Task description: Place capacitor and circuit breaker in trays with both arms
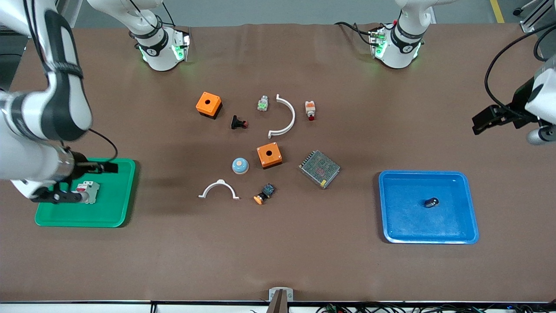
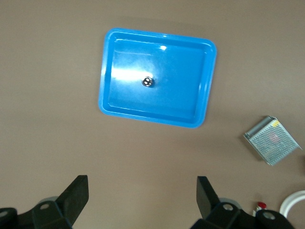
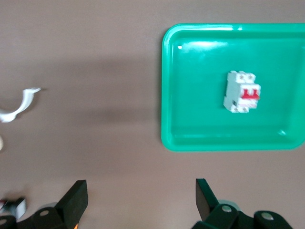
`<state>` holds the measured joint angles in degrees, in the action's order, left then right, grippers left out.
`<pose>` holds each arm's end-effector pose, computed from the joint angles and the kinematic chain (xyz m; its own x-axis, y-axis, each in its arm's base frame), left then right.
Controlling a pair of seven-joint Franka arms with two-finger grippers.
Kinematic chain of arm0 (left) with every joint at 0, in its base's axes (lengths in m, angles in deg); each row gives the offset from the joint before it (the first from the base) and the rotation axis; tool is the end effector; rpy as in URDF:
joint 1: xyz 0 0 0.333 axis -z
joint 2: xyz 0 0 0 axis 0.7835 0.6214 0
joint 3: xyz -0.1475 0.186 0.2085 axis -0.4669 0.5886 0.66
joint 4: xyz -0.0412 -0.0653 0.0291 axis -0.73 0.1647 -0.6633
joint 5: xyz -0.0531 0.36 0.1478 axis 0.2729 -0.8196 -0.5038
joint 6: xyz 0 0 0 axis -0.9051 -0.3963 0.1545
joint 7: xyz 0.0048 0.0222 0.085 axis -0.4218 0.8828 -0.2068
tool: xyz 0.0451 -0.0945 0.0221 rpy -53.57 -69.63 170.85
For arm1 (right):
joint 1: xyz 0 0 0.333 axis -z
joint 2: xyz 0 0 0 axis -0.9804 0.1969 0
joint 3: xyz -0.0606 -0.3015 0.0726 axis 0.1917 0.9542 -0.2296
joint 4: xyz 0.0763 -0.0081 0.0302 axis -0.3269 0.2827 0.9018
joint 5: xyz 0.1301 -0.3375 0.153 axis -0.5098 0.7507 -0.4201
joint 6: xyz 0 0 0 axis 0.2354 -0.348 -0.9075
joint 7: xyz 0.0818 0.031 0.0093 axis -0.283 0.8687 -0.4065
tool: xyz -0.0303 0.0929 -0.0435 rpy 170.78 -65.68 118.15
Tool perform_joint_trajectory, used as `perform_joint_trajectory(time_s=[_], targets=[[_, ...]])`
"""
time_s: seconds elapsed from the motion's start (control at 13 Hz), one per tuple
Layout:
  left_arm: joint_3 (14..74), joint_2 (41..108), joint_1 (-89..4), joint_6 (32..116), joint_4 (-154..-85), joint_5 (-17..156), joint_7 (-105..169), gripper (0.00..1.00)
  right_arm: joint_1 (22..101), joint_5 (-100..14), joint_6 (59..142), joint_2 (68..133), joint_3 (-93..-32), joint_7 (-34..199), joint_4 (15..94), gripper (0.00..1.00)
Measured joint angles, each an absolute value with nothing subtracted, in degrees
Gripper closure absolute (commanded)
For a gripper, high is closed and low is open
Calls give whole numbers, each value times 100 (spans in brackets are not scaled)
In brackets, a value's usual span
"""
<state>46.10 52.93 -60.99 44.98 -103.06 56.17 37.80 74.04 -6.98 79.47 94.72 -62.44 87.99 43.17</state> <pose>0.5711 -0.0501 0.6343 0.9948 0.1010 0.0140 0.1016 -0.9934 -0.0528 0.6332 -0.0017 0.4635 0.9805 -0.0255 -0.1949 -0.0215 -0.9995 0.0223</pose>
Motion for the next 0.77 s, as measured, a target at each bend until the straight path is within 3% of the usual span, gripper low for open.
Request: perform_joint_trajectory(time_s=[0.15,0.31,0.46,0.77], targets=[[4723,5135,-5892,4290,-10312,5653,3745,0,7406,-698,7583,8925,-6239,8798,4320,0],[5221,4987,-5421,4191,-10452,5706,3572,0,7414,-698,7408,8551,-6227,8796,4331,0],[5578,4866,-5208,4193,-10642,5818,3351,0,7427,-697,7390,8497,-6218,8795,4343,0],[5635,4696,-5150,4278,-10888,5830,3315,0,7430,-697,7429,8528,-6221,8794,4101,0]])
